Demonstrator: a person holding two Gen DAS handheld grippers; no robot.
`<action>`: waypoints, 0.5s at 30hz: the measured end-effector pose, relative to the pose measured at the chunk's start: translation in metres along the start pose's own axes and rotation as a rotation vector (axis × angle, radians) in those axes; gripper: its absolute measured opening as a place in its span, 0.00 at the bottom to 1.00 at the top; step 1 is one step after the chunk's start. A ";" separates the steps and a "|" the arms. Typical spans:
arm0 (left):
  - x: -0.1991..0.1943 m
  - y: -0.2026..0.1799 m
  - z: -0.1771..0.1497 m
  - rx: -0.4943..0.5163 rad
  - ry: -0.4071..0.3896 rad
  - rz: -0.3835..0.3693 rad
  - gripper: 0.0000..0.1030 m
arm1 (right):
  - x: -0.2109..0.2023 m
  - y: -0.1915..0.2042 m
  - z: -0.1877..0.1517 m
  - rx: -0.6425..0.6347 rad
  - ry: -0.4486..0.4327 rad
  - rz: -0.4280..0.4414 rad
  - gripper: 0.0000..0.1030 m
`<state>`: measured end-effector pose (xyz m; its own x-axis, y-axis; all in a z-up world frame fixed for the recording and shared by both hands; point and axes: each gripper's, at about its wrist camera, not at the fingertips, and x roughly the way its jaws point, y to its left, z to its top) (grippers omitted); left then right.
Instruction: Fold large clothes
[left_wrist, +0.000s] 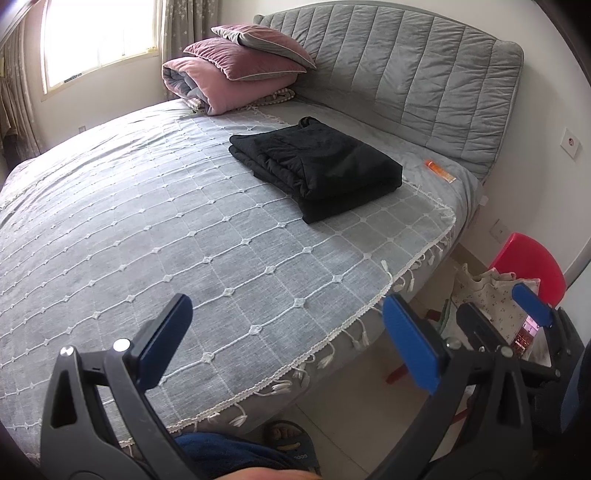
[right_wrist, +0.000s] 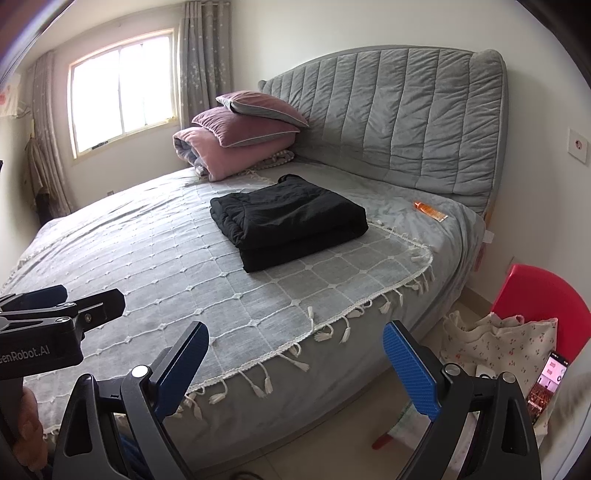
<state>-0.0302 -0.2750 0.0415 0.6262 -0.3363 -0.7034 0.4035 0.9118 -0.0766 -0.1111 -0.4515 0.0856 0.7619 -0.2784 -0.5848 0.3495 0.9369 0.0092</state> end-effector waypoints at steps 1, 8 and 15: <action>0.000 0.000 0.000 -0.001 0.001 -0.001 0.99 | -0.001 0.000 0.000 0.002 -0.001 0.001 0.94; 0.000 -0.001 0.000 0.006 0.000 0.003 0.99 | 0.000 0.002 0.000 0.000 0.001 -0.005 0.94; 0.001 -0.002 0.001 0.010 -0.003 0.006 0.99 | 0.001 0.001 0.000 0.000 0.002 -0.005 0.94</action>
